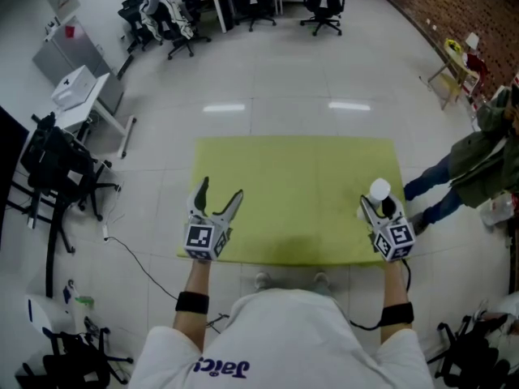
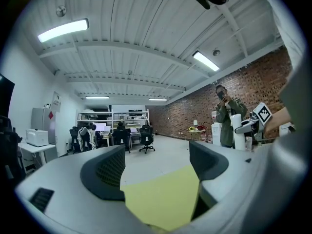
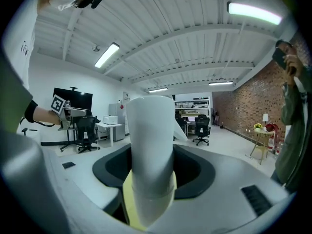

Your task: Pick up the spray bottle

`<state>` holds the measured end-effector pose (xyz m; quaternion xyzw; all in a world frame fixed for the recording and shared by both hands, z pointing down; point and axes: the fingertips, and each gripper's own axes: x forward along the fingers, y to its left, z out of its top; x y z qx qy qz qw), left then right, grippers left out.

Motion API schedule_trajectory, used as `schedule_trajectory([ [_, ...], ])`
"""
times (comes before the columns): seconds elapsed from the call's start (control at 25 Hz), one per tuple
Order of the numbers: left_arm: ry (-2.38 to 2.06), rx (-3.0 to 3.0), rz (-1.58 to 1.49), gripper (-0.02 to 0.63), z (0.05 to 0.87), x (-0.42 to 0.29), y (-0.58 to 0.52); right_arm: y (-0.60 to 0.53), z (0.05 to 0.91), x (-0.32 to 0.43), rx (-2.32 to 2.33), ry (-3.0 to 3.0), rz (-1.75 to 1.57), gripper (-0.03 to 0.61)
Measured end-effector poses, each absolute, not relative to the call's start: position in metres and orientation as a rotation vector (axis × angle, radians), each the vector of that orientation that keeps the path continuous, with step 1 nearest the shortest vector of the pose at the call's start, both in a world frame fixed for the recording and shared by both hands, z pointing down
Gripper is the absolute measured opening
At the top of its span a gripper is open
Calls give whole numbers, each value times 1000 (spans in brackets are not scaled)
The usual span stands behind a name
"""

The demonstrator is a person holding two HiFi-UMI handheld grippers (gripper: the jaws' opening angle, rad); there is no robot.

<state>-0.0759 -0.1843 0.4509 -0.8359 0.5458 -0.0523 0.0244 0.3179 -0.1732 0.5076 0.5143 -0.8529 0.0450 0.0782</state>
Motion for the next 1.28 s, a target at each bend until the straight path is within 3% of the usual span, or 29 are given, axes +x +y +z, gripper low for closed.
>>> schedule_trajectory([
  [1.28, 1859, -2509, -55, 423, 483, -50, -135, -129, 516, 274, 1786, -2587, 96, 247],
])
